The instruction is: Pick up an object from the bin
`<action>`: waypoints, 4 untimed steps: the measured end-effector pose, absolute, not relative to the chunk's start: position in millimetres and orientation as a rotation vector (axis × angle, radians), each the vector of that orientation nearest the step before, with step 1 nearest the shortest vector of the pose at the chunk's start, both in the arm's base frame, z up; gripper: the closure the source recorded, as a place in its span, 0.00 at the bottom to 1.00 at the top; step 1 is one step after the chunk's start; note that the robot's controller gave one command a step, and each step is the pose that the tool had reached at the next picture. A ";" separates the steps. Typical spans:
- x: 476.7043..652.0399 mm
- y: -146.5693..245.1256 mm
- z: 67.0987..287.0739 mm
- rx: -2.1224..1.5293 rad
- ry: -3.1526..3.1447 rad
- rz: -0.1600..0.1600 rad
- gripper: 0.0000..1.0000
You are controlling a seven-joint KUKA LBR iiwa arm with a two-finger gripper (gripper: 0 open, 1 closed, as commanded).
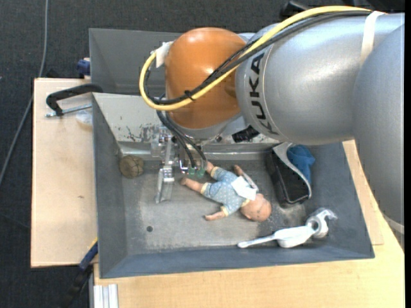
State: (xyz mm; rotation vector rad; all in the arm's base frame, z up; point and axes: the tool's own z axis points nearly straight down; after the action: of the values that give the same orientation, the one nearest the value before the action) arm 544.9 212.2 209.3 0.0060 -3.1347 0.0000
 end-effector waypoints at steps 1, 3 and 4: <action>546.9 211.1 214.3 0.002 -3.143 -0.003 0.00; 559.3 169.3 103.5 0.011 -3.146 0.001 0.00; 530.5 137.6 147.4 0.364 -3.114 -0.004 0.00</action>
Offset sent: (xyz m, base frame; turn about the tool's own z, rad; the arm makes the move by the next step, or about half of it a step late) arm -0.0004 -0.0765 -0.0808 -0.0632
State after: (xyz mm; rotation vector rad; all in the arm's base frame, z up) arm 530.5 137.6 147.4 0.3636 -3.1143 -0.0044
